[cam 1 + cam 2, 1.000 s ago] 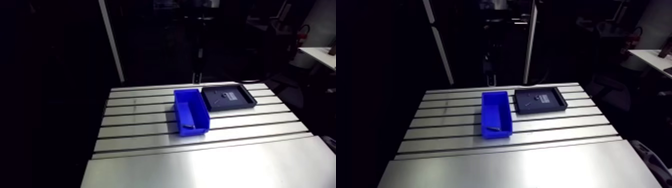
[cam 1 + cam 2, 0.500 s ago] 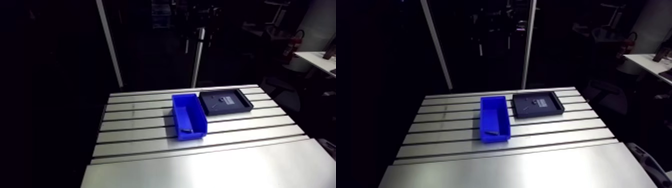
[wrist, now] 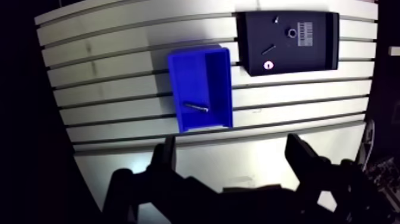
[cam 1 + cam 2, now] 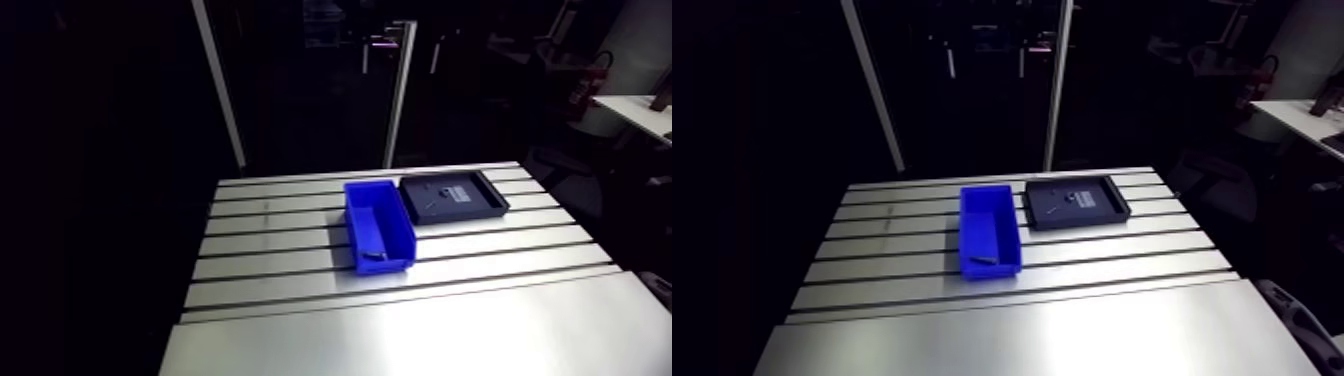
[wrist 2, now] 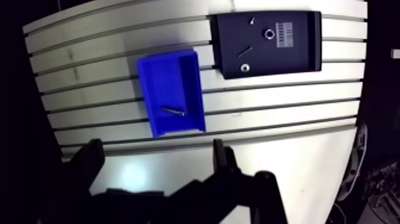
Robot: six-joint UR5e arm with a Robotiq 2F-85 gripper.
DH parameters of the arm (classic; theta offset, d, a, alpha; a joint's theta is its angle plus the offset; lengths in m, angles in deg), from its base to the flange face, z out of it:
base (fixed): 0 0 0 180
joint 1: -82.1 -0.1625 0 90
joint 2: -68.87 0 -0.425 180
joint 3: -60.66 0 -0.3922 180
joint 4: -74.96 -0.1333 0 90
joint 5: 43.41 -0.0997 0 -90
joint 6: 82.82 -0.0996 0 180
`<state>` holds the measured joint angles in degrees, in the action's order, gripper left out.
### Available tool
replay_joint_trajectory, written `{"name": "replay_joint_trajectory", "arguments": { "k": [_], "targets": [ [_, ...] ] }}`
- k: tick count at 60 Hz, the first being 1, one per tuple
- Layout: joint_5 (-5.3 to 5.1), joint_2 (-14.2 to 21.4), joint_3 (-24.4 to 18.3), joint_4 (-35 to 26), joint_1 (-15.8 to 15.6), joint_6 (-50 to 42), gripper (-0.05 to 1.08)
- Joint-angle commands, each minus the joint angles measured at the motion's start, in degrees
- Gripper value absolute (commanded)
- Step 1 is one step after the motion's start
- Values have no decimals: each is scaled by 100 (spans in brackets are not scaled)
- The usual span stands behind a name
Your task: Pick up the M10 bolt from the tray and put it into the blue bin.
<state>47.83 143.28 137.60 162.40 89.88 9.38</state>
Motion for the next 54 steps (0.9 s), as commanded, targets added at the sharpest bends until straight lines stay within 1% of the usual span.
{"name": "replay_joint_trajectory", "arguments": {
  "k": [1,12,17,18,22,33,54],
  "targets": [
    [20,-54,-43,-29,-4,-58,0],
    [37,-28,-104,-13,-3,-58,0],
    [30,-12,-131,-5,5,-58,0],
    [45,4,-139,4,-3,-58,0],
    [47,32,-140,13,-4,-58,0],
    [47,206,-72,40,-5,-66,0],
    [47,288,-45,42,-4,-67,0]
  ]
}}
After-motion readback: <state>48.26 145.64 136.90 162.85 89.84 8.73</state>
